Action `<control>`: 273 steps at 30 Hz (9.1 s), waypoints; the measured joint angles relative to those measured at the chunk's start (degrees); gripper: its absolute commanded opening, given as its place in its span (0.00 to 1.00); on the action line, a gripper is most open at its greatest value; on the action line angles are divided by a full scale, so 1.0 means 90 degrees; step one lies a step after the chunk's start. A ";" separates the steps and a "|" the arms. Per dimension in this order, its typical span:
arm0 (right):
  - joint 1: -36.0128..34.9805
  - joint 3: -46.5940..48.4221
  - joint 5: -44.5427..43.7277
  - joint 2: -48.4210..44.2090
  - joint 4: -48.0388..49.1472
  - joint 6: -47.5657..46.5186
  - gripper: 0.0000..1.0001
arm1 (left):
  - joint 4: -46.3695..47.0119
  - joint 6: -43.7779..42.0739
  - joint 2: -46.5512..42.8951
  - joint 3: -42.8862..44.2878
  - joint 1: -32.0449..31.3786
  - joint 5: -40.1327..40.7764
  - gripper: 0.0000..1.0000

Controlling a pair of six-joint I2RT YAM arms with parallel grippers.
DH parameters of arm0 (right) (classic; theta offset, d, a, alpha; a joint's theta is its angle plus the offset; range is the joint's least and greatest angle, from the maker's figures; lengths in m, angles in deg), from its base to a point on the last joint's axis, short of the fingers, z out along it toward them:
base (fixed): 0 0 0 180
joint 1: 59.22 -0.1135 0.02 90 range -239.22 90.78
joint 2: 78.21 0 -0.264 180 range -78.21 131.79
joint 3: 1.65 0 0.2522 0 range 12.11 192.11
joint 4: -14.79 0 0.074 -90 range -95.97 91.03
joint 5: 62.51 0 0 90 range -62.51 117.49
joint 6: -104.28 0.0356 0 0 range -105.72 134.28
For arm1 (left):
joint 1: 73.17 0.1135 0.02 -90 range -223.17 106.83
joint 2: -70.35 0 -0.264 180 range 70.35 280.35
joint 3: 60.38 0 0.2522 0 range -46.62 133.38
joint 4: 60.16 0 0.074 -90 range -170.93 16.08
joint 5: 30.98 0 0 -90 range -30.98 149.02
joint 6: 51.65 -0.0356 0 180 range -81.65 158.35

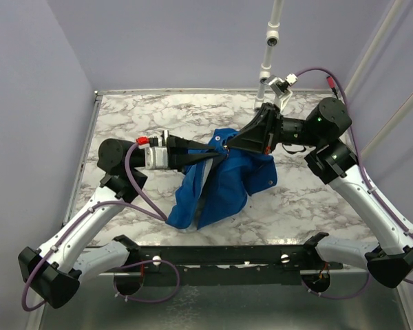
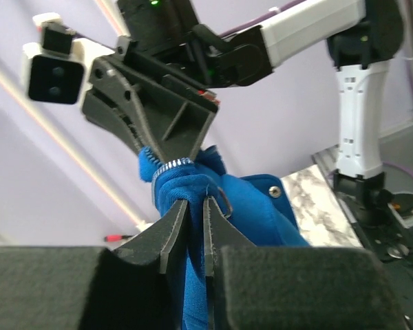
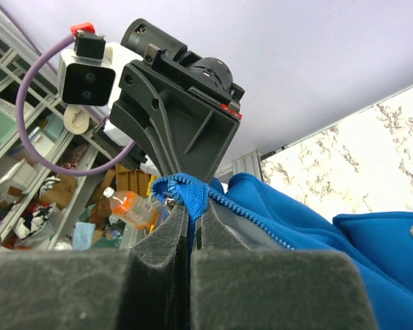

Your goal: Zip up the jacket

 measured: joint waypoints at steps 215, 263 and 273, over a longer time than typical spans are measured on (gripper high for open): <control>0.0930 -0.1156 -0.0282 0.0682 -0.0561 0.2900 0.16 | -0.1756 -0.5178 -0.0544 -0.1139 -0.1620 0.2817 0.00; 0.1817 -0.0464 0.1416 0.0539 -0.1826 -0.0869 0.53 | -0.3359 -0.5321 -0.1003 -0.0886 -0.1649 0.2861 0.00; 0.1800 -0.1338 0.1836 0.0250 -0.1039 -0.2307 0.66 | -0.3398 -0.5314 -0.1005 -0.0848 -0.1615 0.2875 0.00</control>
